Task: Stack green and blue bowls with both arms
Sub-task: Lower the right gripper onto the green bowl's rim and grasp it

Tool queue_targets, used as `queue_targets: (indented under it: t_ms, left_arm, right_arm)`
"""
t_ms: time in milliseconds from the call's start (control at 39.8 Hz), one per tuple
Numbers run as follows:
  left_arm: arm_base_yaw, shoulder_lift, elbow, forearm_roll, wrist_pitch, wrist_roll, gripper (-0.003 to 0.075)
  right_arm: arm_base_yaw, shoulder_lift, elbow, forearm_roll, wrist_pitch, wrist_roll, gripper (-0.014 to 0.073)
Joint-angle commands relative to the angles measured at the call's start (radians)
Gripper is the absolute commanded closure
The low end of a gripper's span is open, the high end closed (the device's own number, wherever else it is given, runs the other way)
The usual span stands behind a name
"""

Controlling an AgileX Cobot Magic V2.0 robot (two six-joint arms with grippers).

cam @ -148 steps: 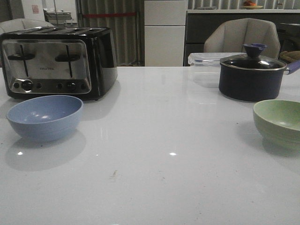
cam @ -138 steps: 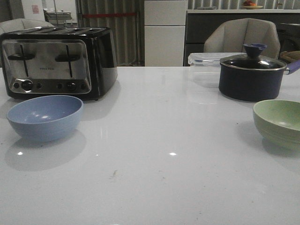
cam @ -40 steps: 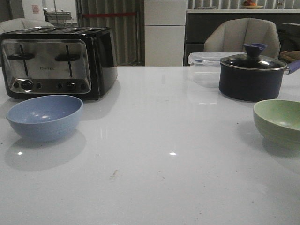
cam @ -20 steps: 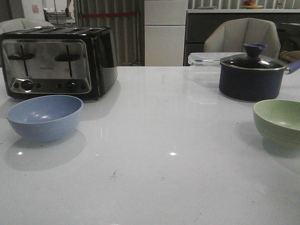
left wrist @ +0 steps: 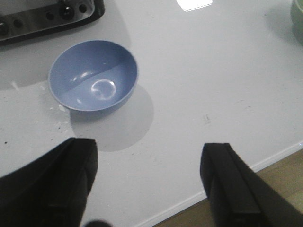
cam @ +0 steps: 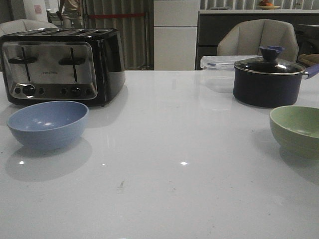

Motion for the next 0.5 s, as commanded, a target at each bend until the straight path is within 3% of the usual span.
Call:
queue_targets:
  t_ms: [0, 151, 477]
  left_arm:
    - [-0.043, 0.002, -0.027, -0.015, -0.106, 0.001, 0.0212]
    - [-0.092, 0.002, -0.027, -0.015, -0.158, 0.001, 0.0212]
    - [-0.100, 0.002, -0.027, -0.015, -0.181, 0.001, 0.0212]
  right_arm:
    - [-0.055, 0.071, -0.094, 0.076, 0.001, -0.082, 0.0051]
    - [-0.081, 0.199, -0.161, 0.185, -0.014, -0.162, 0.0051]
    - [-0.078, 0.443, -0.252, 0.192, -0.080, -0.175, 0.0051]
